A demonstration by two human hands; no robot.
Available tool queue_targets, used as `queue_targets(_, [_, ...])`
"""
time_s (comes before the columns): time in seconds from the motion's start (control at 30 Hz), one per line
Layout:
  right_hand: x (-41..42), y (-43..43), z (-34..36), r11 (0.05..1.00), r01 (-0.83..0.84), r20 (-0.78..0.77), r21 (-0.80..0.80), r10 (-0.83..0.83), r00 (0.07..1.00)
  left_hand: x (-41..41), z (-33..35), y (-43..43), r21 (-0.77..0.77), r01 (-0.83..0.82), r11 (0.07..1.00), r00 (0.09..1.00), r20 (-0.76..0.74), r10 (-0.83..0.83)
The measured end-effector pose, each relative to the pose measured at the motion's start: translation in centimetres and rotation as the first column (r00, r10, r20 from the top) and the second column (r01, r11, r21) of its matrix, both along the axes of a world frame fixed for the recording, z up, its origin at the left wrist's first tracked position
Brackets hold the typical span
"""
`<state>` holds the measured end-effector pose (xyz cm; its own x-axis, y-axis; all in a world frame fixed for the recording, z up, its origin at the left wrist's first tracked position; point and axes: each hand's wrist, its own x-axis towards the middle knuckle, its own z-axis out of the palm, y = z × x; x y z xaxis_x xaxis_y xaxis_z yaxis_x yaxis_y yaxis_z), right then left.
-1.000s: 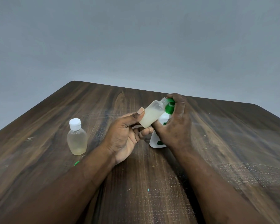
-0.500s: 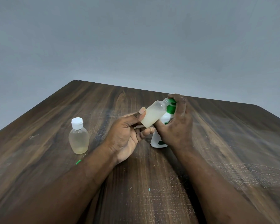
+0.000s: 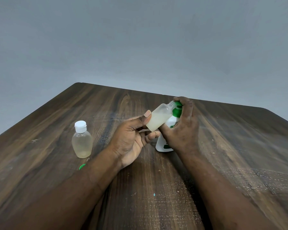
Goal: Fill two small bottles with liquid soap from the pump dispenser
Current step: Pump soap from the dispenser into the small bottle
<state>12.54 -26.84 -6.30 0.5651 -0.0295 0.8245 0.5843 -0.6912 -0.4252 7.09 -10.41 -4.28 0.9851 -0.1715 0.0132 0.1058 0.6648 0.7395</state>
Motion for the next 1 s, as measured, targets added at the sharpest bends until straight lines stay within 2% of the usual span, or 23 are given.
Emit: queue_targets(1.0, [0.08,0.03,0.01,0.999,-0.023,-0.013,0.049,0.024,1.000,-0.10,0.00,-0.22,-0.004,0.011,1.000,1.000,0.012,-0.011])
